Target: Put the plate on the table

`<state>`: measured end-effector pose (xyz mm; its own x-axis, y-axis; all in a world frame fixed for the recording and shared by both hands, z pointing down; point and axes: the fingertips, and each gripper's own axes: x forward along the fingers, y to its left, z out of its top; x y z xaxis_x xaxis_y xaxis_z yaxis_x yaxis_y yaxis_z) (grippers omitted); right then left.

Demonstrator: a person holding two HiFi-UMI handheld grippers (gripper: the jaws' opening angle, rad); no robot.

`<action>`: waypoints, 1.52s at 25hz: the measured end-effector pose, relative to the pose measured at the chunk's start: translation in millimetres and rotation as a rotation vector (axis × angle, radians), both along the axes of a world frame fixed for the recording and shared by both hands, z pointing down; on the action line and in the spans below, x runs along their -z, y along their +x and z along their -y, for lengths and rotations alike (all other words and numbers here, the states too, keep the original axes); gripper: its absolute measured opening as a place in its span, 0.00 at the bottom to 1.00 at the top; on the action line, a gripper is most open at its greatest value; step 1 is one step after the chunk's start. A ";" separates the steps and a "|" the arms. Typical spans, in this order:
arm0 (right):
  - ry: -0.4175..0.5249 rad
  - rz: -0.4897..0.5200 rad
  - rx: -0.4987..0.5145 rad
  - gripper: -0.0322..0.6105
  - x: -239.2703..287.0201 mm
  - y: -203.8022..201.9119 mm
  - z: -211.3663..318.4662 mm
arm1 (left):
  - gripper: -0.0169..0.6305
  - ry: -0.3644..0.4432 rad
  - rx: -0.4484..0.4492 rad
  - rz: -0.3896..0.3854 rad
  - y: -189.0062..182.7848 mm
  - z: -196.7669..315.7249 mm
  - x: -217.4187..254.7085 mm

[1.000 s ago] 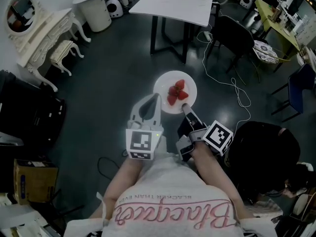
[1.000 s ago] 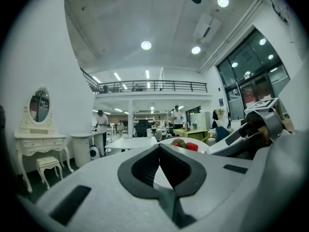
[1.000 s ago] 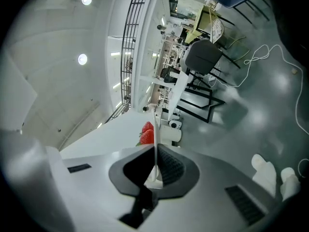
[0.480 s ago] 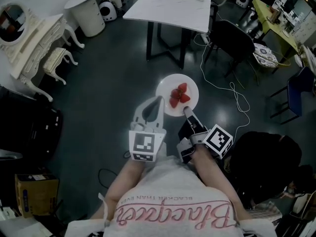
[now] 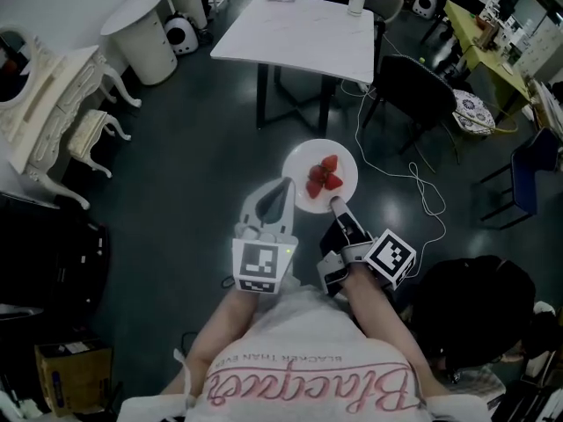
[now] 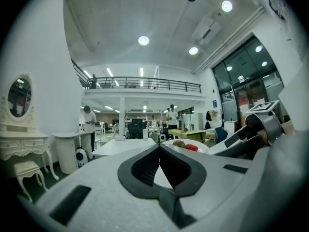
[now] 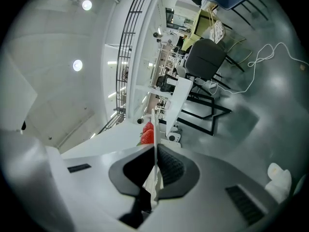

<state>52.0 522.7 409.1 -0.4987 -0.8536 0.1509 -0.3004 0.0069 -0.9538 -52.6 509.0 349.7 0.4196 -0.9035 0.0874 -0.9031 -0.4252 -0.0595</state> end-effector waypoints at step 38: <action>0.011 0.058 -0.002 0.07 -7.8 -17.1 249.0 | 0.03 -0.030 0.022 0.005 -14.6 246.2 -25.2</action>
